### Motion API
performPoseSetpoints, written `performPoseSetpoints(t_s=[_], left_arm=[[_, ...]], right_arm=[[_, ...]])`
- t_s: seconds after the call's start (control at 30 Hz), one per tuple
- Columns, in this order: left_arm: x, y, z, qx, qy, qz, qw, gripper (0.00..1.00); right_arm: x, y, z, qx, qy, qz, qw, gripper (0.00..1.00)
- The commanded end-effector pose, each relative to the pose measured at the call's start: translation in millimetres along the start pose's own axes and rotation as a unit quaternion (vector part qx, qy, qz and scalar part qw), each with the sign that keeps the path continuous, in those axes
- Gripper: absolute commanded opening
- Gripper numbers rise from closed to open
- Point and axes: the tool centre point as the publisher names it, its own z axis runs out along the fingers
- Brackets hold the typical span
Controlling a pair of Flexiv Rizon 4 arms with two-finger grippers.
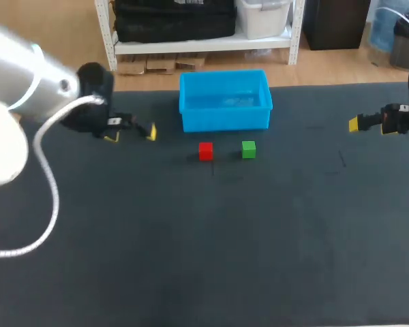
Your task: Use the left arm to pick the red cube and place it into the blue plastic box first, then use the right arm to grasp the green cube and put it into the same blue plastic box after the first action is fully finished.
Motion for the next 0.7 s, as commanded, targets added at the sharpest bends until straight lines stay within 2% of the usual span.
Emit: performPoseSetpoints(t_s=[0.03,0.67,0.7], left_arm=[[-8.9,-13.4,9.3,-0.093,0.017,-0.018,0.995,1.0],[-8.9,-13.4,9.3,-0.093,0.017,-0.018,0.995,1.0],[-10.0,-15.6,14.5,-0.087,0.028,-0.025,0.996,1.0]], right_arm=[[0.0,0.0,0.0,0.001,0.0,0.0,1.0,1.0],[0.0,0.0,0.0,0.001,0.0,0.0,1.0,1.0],[0.0,0.0,0.0,0.001,0.0,0.0,1.0,1.0]])
